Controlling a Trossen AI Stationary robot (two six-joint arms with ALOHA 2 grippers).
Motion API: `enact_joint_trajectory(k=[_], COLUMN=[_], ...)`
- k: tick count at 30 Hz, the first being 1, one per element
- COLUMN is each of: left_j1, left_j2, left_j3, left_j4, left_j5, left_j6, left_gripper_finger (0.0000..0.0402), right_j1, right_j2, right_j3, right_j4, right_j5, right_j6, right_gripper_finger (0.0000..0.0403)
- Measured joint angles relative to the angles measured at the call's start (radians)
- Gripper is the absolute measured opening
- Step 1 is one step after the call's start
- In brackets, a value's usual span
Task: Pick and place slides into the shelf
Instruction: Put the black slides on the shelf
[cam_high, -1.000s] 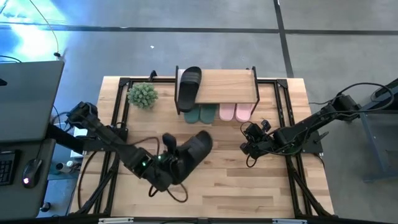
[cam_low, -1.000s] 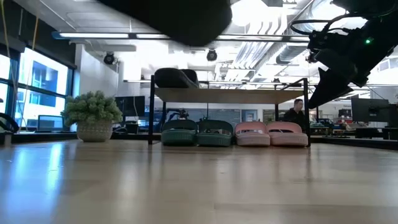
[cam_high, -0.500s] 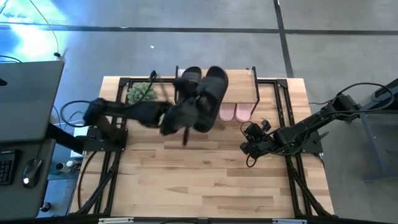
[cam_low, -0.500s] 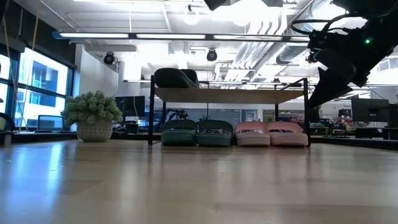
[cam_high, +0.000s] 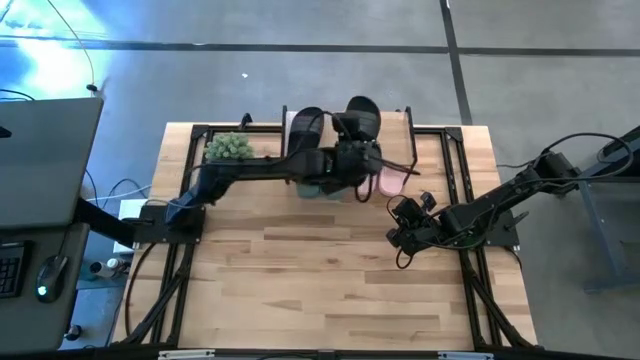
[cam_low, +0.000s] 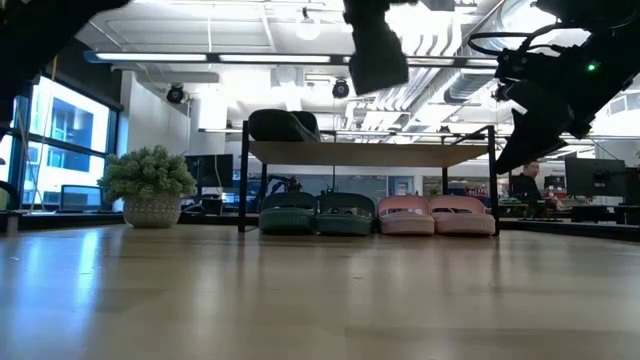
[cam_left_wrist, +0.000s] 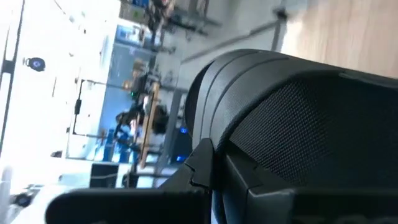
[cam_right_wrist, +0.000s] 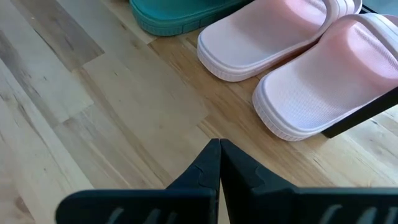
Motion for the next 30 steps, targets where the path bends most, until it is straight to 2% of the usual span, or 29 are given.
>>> enact_joint_trajectory(k=[7, 11, 14, 17, 21, 27, 30], left_j1=[0.058, 0.084, 0.107, 0.136, 0.167, 0.184, 0.186], left_j2=[0.079, 0.084, 0.084, 0.085, 0.085, 0.085, 0.086], left_j3=[0.039, 0.039, 0.040, 0.040, 0.026, 0.024, 0.023], left_j4=[-0.032, -0.070, -0.160, -0.255, -0.272, -0.271, -0.292], left_j5=[0.000, 0.018, 0.028, 0.078, 0.170, 0.228, 0.216], left_j6=[0.008, -0.039, -0.109, -0.176, -0.200, -0.176, -0.180], left_gripper_finger=[0.0000, 0.0000, 0.0000, 0.0000, 0.0000, 0.0000, 0.0000], right_j1=[0.000, 0.000, 0.000, 0.000, 0.000, 0.000, 0.000], right_j2=[0.000, 0.000, 0.000, 0.000, 0.000, 0.000, 0.000], right_j3=[0.000, 0.000, 0.000, 0.000, 0.000, 0.000, 0.000], right_j4=[0.000, 0.003, 0.005, 0.008, 0.012, 0.013, 0.013], right_j5=[-0.001, -0.001, -0.001, -0.001, -0.001, -0.001, -0.001], right_j6=[0.000, 0.000, 0.006, 0.023, 0.028, 0.033, 0.033], right_gripper_finger=[0.0000, 0.0000, 0.0000, 0.0000, 0.0000, 0.0000, 0.0000])
